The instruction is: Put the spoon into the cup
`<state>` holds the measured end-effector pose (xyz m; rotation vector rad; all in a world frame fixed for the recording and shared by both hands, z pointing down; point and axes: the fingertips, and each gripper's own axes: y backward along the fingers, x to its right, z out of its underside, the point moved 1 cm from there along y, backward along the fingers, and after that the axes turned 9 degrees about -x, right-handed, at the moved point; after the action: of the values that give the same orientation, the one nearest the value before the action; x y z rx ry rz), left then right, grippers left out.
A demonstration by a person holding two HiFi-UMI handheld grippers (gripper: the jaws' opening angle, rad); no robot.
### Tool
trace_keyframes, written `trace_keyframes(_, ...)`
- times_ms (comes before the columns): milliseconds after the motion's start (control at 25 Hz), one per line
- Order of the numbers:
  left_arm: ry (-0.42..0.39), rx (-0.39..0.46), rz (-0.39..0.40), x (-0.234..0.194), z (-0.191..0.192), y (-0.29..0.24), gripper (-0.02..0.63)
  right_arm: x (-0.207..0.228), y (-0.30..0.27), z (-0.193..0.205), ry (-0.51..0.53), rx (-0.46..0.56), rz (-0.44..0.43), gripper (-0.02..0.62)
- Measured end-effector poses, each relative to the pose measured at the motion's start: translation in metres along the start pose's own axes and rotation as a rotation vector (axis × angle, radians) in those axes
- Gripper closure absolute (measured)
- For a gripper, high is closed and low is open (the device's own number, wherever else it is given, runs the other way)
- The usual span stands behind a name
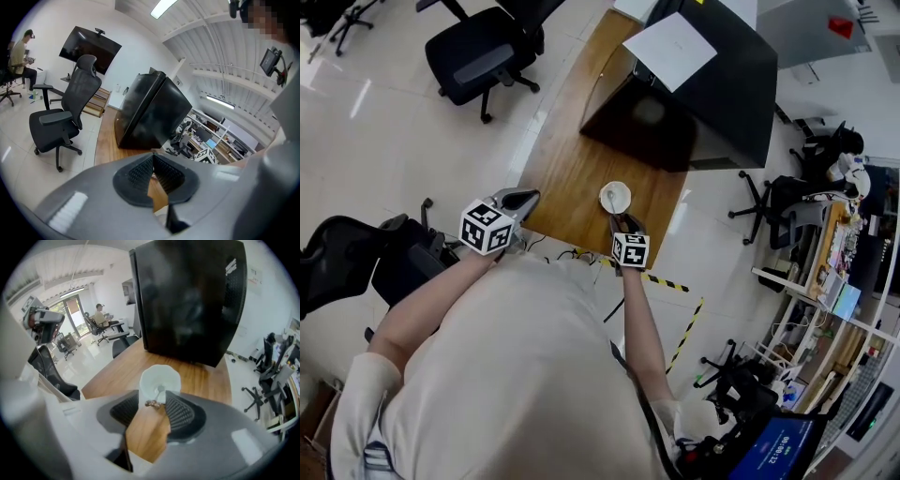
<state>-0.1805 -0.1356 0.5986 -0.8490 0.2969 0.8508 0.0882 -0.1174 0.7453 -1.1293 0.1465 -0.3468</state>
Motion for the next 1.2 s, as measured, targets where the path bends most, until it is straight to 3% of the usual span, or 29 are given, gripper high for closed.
trace_keyframes(120, -0.005, -0.019, 0.022, 0.003, 0.01, 0.0, 0.606, -0.014, 0.02, 0.001, 0.05, 0.026, 0.067, 0.423)
trace_keyframes(280, -0.025, -0.051, 0.072, 0.006, 0.015, -0.005, 0.606, -0.06, 0.046, -0.02, 0.279, 0.081, 0.16, 0.423)
trace_keyframes(520, -0.126, -0.052, 0.069, 0.026, -0.004, -0.014, 0.606, -0.113, 0.073, -0.047, 0.525, 0.192, 0.14, 0.423)
trace_keyframes(600, -0.153, -0.029, 0.043, 0.032, -0.014, -0.015, 0.606, -0.124, 0.082, -0.048, 0.553, 0.229, 0.107, 0.423)
trace_keyframes(760, -0.143, 0.003, -0.007, 0.039, -0.029, -0.018, 0.606, -0.118, 0.106, -0.06, 0.432, 0.333, 0.002, 0.423)
trace_keyframes(1000, -0.201, -0.007, -0.014, 0.074, -0.031, -0.022, 0.606, -0.072, 0.148, -0.058, 0.255, 0.447, -0.015, 0.437)
trace_keyframes(1200, -0.199, 0.02, -0.056, 0.1, -0.026, -0.033, 0.606, -0.037, 0.17, -0.026, 0.003, 0.487, -0.172, 0.437)
